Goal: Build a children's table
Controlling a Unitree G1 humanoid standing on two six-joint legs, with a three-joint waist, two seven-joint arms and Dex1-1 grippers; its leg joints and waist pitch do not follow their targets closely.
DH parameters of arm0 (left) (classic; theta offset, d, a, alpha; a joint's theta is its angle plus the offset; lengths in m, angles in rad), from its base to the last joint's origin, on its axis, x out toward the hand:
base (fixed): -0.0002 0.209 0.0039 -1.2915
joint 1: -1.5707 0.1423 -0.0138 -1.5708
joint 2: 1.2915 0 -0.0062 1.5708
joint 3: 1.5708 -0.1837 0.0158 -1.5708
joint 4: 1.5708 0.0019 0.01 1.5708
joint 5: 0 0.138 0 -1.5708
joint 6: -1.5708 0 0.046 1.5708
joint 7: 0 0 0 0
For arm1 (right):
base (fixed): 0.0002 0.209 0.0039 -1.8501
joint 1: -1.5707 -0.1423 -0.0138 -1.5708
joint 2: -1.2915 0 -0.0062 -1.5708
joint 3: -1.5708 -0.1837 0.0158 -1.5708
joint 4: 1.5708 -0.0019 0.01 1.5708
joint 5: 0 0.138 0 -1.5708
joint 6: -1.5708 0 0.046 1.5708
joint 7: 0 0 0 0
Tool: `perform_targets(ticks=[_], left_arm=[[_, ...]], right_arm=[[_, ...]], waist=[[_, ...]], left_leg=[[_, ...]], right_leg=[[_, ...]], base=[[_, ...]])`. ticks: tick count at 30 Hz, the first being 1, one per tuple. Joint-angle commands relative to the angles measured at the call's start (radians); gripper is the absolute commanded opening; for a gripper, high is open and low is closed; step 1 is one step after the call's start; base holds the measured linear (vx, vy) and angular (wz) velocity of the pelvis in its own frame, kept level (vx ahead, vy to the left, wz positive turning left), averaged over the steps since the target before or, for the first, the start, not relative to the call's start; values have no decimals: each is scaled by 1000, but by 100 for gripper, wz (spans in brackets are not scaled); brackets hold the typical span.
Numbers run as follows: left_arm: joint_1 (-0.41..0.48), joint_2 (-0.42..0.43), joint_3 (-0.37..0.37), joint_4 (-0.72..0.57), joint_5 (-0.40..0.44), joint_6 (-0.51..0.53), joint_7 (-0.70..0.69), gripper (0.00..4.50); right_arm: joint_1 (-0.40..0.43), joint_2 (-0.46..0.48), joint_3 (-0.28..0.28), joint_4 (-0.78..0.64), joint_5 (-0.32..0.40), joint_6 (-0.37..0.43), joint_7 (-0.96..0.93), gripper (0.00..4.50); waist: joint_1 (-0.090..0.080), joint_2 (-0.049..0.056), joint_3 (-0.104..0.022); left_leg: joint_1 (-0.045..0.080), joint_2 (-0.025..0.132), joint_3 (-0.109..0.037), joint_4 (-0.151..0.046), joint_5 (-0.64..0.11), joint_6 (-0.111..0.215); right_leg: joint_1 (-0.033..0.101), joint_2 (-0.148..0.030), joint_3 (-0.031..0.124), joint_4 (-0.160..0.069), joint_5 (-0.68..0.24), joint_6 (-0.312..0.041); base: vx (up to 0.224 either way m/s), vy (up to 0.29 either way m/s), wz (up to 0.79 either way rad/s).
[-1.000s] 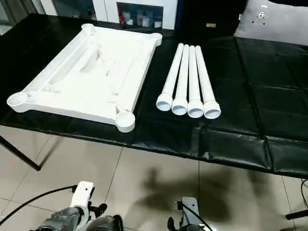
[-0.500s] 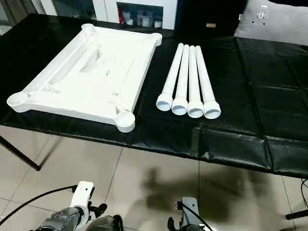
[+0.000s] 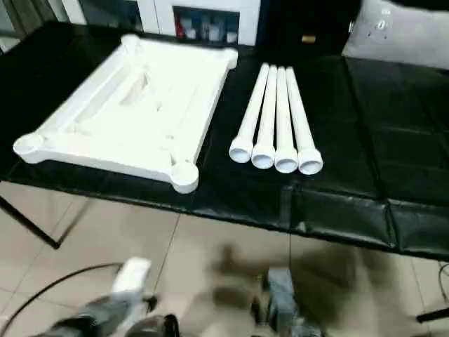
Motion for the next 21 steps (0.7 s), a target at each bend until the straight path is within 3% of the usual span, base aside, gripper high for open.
perform_targets(ticks=[1, 5, 7, 8, 9, 10, 11, 13, 14, 16, 17, 18, 21], left_arm=[[7, 21, 19, 9, -6, -32, 6, 438], [-17, 63, 72, -2, -30, -65, -46, 438], [-25, 88, 94, -25, -50, -106, -127, 438], [-24, 95, 90, -32, -49, -120, -156, 438], [-5, 120, 17, -60, 9, -166, -246, 438], [1, 124, 8, -68, 15, -180, -260, 438], [3, 125, 4, -71, 18, -186, -265, 438], [26, 132, -7, -108, 31, -252, -231, 438], [43, 135, -17, -136, 45, -298, -210, 438], [53, 137, -21, -153, 56, -329, -197, 438], [103, 140, -20, -235, 26, -319, -326, 438], [149, 148, -29, -305, 15, -315, -399, 438], [205, 163, -45, -391, 8, -331, -440, 438]], right_arm=[[3, -5, -7, -5, 16, -24, 34, 450], [-29, -7, -24, 3, 9, -18, 64, 450], [-40, -9, 3, 0, -26, -31, 98, 450], [-41, -10, 19, -3, -43, -47, 111, 450], [-38, -18, 77, -21, -104, -138, 143, 450], [-38, -24, 100, -23, -131, -153, 119, 450], [-37, -26, 108, -24, -141, -158, 109, 450], [-7, -30, 116, -50, -145, -245, 140, 450], [18, -37, 126, -74, -154, -273, 132, 450], [35, -41, 129, -89, -158, -287, 129, 450], [78, -68, 133, -138, -149, -322, 222, 450], [110, -93, 124, -181, -139, -355, 267, 450], [154, -112, 106, -246, -92, -371, 371, 450]], waist=[[4, -2, -62], [2, 6, -61], [3, 16, -55], [3, 15, -53], [7, 25, -49], [4, 21, -48], [2, 27, -41], [-1, 26, -36], [0, 31, -25], [0, 28, -32], [1, 32, -26], [-2, 28, -21], [-7, 29, -13]], left_leg=[[24, 93, -45, -49, -89, 158], [31, 98, -47, -52, -117, 166], [32, 101, -47, -60, -160, 144], [32, 102, -47, -64, -187, 126], [34, 103, -46, -67, -217, 104], [32, 104, -47, -69, -222, 97], [32, 103, -47, -73, -235, 82], [32, 102, -45, -76, -261, 72], [28, 101, -45, -75, -268, 76], [29, 101, -45, -72, -241, 92], [24, 99, -46, -66, -196, 123], [16, 98, -43, -58, -139, 159], [11, 92, -40, -52, -155, 204]], right_leg=[[19, -129, 44, -52, 462, -223], [9, -122, 40, -50, 407, -254], [6, -122, 41, -55, 332, -270], [6, -122, 42, -60, 279, -282], [1, -123, 44, -67, 235, -279], [3, -123, 45, -65, 226, -277], [0, -119, 45, -67, 200, -274], [1, -123, 50, -69, 172, -274], [-4, -127, 54, -74, 163, -264], [0, -123, 54, -71, 207, -248], [1, -120, 51, -67, 284, -242], [-4, -116, 47, -54, 391, -241], [-7, -112, 40, -50, 432, -224]], base=[[0, 0, 0], [0, 0, 0], [0, 0, 0], [0, 0, 0], [0, 0, 0], [0, 0, 0], [0, 0, 0], [0, 0, 0], [0, 0, 0], [0, 0, 0], [0, 0, 0], [0, 0, 0], [0, 0, 0]])
